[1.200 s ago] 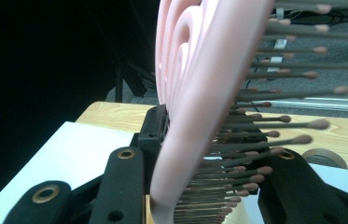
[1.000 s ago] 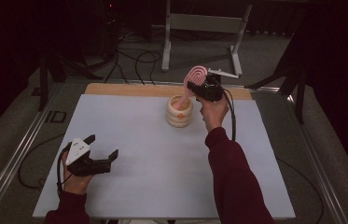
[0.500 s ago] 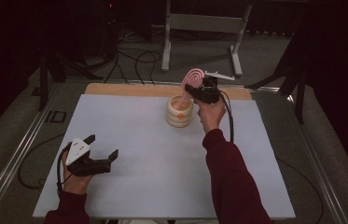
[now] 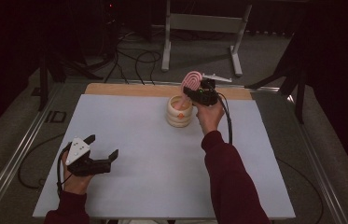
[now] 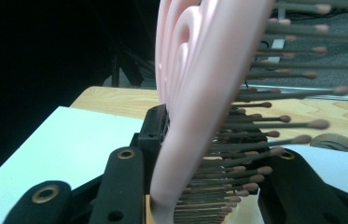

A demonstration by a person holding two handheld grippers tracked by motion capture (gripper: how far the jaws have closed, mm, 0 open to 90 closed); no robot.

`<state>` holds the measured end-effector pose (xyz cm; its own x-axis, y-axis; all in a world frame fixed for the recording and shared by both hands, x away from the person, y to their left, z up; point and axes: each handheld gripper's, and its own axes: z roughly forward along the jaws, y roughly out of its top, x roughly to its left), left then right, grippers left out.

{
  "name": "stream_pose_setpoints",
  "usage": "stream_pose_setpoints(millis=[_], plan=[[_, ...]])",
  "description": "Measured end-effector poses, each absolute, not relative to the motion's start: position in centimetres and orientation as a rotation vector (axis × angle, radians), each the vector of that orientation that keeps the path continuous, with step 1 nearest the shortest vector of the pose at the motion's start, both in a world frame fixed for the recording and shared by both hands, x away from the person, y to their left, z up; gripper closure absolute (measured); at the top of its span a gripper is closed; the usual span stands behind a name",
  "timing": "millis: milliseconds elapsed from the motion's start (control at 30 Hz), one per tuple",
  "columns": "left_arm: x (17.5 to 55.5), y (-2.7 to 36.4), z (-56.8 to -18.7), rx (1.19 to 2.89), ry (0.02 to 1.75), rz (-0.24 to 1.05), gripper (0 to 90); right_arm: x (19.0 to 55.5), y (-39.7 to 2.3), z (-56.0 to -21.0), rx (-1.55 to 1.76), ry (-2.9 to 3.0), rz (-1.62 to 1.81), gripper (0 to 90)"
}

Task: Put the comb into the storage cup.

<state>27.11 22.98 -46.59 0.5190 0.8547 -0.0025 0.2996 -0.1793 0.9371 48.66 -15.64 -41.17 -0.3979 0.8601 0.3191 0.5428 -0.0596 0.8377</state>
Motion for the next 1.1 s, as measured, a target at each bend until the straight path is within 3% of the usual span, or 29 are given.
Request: stream_pose_setpoints(millis=[1100], plan=[[27.1,22.9,-46.6,1.733,0.978,0.674,1.1,48.7,-15.0,-42.5,1.524,1.91,1.41,63.2]])
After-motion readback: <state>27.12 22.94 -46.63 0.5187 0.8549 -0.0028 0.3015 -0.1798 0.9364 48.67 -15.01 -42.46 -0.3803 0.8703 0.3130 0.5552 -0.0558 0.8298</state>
